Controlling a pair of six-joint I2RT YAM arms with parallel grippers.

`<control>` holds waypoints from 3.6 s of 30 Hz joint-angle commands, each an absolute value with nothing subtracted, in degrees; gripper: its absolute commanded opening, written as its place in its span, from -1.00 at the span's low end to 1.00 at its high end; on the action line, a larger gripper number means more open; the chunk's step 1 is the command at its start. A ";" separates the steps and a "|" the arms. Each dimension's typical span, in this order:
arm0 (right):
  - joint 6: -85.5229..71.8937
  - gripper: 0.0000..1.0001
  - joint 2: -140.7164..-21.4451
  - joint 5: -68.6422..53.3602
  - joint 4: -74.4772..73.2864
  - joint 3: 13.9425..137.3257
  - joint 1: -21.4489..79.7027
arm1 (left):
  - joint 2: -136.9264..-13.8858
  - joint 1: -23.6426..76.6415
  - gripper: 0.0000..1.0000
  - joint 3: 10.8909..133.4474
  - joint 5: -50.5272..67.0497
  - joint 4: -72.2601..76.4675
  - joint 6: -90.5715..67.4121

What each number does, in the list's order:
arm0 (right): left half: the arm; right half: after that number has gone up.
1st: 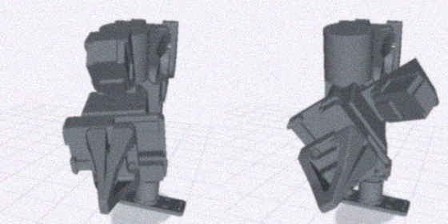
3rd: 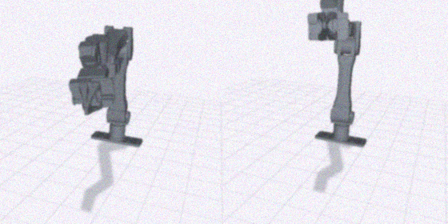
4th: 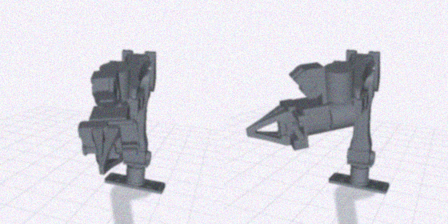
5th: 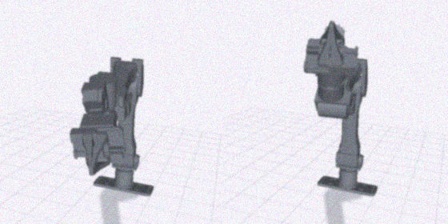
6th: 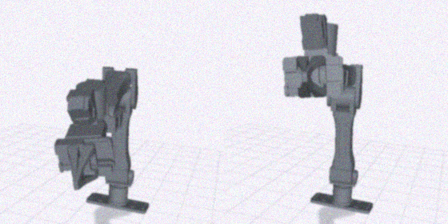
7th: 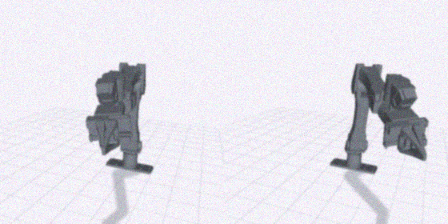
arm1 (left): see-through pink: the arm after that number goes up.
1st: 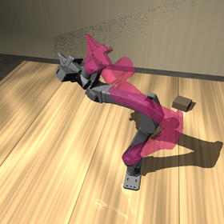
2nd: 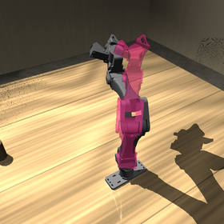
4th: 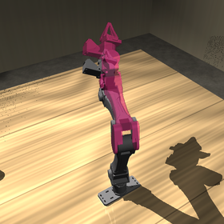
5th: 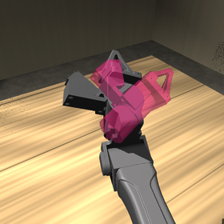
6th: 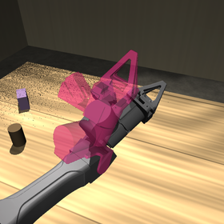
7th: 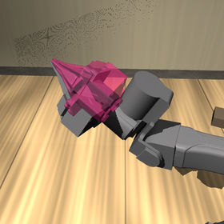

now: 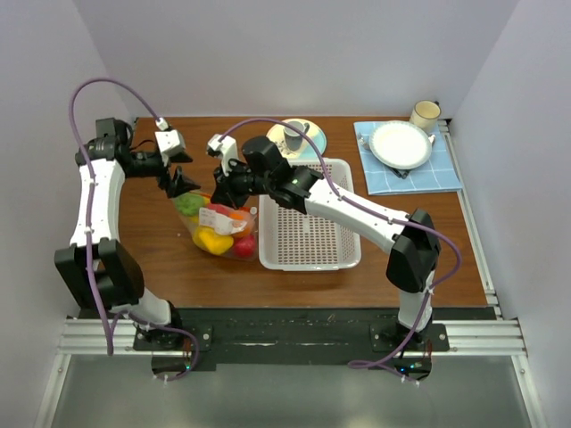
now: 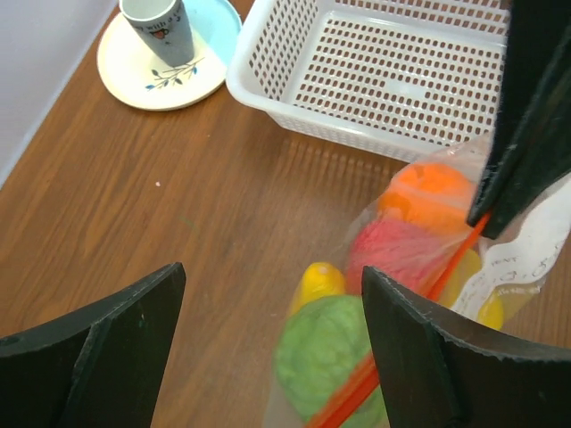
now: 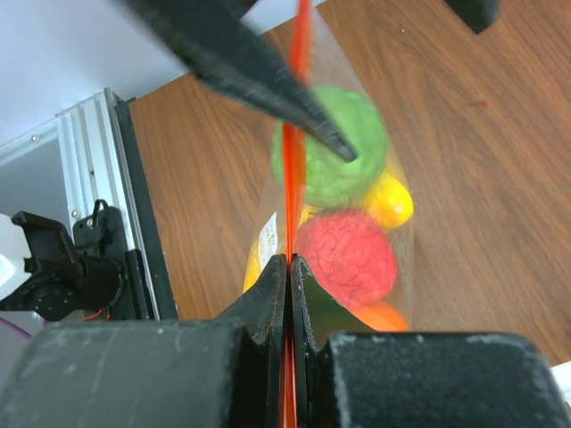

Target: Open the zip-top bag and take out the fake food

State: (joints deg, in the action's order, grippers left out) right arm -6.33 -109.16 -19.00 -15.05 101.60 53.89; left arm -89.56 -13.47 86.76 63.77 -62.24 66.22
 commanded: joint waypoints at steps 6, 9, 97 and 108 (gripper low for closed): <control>-4.22 -1.00 -110.74 -19.51 -13.54 108.19 53.70 | -87.27 -13.62 0.72 88.59 63.54 -69.16 76.37; -4.05 -1.00 -111.80 -19.60 -13.97 109.42 53.70 | -88.68 -13.54 0.72 89.91 64.16 -73.81 79.88; -31.90 0.17 -110.30 -36.65 47.89 71.19 36.74 | -92.37 -14.15 -1.00 89.65 53.52 -71.80 74.79; -33.93 0.19 -112.76 -38.23 51.24 70.93 36.65 | -92.29 -14.06 -1.00 90.35 53.09 -71.81 74.62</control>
